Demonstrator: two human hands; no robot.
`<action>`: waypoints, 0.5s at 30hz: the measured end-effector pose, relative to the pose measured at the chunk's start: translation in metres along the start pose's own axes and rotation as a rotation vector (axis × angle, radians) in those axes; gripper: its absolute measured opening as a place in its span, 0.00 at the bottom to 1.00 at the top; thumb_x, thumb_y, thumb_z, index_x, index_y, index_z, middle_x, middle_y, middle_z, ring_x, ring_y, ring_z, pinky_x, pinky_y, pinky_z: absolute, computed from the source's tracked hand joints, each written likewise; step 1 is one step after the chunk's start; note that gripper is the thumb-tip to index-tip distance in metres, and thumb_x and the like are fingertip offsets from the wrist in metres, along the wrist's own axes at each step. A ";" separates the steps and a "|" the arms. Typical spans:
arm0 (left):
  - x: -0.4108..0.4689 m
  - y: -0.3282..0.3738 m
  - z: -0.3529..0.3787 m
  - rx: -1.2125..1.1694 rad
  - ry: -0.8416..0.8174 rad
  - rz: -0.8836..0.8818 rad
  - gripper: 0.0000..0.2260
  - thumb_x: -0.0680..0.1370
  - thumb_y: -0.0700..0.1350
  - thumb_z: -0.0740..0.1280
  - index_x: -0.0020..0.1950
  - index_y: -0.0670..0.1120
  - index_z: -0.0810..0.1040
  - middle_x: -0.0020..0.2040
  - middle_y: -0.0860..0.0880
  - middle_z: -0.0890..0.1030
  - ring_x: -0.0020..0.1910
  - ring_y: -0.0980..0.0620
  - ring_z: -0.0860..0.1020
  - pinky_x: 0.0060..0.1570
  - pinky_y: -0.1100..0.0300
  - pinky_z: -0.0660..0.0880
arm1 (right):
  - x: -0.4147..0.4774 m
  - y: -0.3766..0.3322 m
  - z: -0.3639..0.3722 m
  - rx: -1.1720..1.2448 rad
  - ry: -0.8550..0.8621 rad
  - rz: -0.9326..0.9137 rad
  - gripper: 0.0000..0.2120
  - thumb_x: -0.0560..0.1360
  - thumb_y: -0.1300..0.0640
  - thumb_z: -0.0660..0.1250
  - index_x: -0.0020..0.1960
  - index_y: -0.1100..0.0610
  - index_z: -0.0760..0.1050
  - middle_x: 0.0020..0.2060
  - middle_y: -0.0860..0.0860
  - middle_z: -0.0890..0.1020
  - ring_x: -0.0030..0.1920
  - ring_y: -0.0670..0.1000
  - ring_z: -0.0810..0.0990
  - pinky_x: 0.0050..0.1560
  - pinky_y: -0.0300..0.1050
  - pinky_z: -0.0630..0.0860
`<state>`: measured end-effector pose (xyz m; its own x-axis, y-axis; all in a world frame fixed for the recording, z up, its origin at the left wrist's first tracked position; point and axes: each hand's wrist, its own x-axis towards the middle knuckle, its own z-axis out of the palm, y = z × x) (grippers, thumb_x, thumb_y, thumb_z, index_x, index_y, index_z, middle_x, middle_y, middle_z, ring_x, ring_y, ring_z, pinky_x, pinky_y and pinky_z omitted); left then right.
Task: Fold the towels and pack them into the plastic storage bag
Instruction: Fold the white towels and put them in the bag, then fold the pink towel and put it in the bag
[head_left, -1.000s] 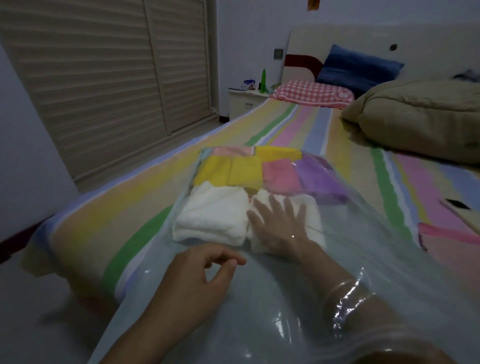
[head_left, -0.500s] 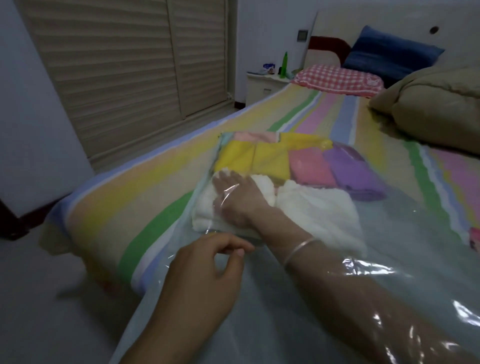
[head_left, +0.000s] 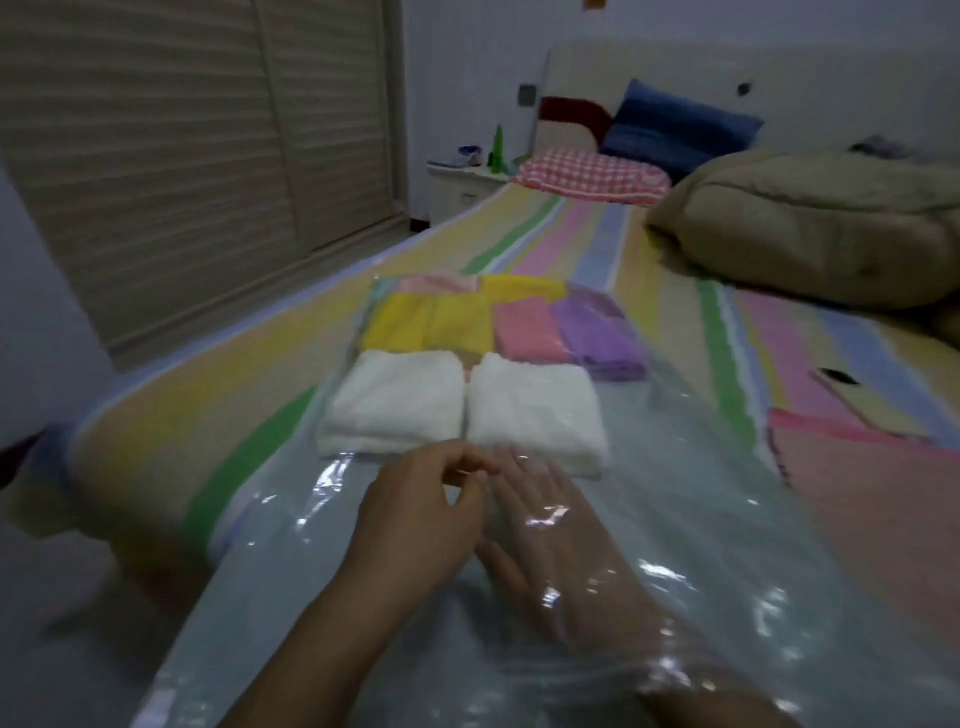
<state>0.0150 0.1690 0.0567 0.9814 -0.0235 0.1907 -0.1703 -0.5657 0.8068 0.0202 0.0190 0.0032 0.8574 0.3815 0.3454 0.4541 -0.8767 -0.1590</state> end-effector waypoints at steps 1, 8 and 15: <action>-0.003 0.015 0.013 -0.002 -0.033 0.033 0.08 0.72 0.50 0.63 0.44 0.55 0.83 0.42 0.61 0.83 0.45 0.65 0.79 0.52 0.58 0.76 | -0.026 0.010 -0.011 0.009 -0.041 0.012 0.30 0.81 0.44 0.45 0.63 0.63 0.76 0.65 0.59 0.76 0.66 0.57 0.74 0.65 0.54 0.65; -0.037 0.139 0.130 0.056 -0.247 0.338 0.08 0.77 0.46 0.64 0.50 0.54 0.82 0.51 0.56 0.83 0.53 0.57 0.79 0.56 0.57 0.74 | -0.193 0.100 -0.111 0.249 -0.154 0.190 0.21 0.76 0.43 0.54 0.62 0.48 0.78 0.61 0.42 0.79 0.61 0.42 0.77 0.61 0.37 0.72; -0.073 0.193 0.266 0.295 -0.586 0.665 0.13 0.74 0.54 0.62 0.54 0.53 0.79 0.52 0.52 0.80 0.54 0.50 0.77 0.53 0.57 0.72 | -0.324 0.225 -0.183 0.033 0.175 0.456 0.12 0.73 0.44 0.62 0.49 0.46 0.80 0.45 0.41 0.82 0.45 0.46 0.81 0.44 0.37 0.74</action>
<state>-0.0659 -0.1576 0.0504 0.5925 -0.7840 0.1852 -0.7625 -0.4716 0.4430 -0.2003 -0.3556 0.0250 0.9185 -0.0965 0.3834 0.0518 -0.9321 -0.3585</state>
